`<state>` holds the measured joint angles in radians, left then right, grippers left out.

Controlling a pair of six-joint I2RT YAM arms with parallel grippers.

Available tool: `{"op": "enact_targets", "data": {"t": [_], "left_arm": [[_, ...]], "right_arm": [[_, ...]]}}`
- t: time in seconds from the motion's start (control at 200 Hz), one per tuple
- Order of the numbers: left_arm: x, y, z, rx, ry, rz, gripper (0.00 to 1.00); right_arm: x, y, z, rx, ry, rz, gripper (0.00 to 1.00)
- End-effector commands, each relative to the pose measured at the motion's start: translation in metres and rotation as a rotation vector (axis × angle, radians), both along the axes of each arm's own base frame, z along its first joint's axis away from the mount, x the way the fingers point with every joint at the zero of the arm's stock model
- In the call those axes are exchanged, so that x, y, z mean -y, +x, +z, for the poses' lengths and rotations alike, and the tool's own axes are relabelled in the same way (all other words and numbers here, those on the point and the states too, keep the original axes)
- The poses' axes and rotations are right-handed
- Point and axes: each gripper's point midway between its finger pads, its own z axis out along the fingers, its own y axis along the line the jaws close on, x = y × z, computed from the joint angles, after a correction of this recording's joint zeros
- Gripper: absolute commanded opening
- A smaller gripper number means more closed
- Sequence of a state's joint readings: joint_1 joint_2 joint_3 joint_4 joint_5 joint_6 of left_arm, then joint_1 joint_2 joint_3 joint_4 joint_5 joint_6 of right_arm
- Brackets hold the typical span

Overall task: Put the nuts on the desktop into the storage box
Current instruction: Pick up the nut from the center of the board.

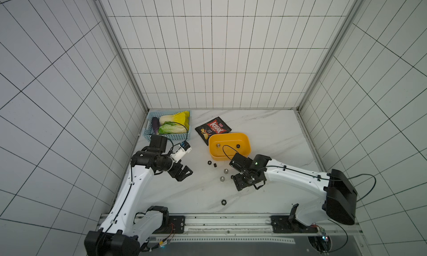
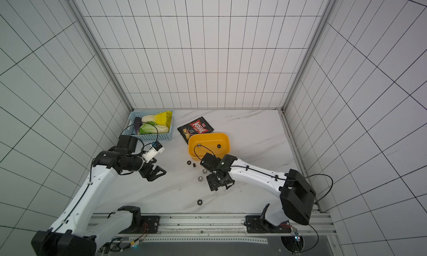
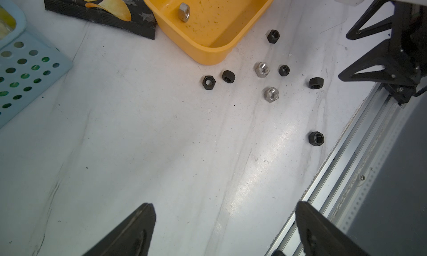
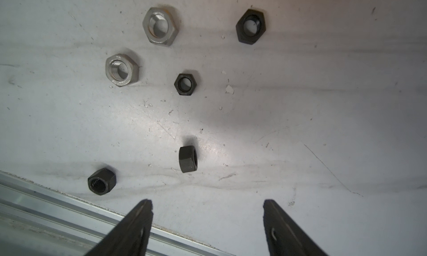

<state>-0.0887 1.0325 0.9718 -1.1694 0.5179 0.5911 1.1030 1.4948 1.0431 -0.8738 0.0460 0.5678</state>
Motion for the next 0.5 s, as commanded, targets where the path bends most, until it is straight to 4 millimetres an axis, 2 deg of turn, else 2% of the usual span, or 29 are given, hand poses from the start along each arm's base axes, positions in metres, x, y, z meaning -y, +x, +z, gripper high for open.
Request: {"op": "enact_targets", "data": {"t": [0.0, 0.3, 0.495], "left_arm": [[0.001, 0.003, 0.001, 0.011, -0.016, 0.005, 0.98], [-0.001, 0.005, -0.001, 0.012, -0.003, 0.018, 0.98], [-0.002, 0.006, -0.002, 0.011, 0.000, 0.021, 0.98]], "right_arm": [[-0.012, 0.006, 0.000, 0.024, 0.001, 0.007, 0.75], [-0.015, 0.001, -0.030, -0.026, -0.040, 0.010, 0.71], [-0.017, 0.000, -0.042, -0.047, -0.054, 0.010, 0.63]]}}
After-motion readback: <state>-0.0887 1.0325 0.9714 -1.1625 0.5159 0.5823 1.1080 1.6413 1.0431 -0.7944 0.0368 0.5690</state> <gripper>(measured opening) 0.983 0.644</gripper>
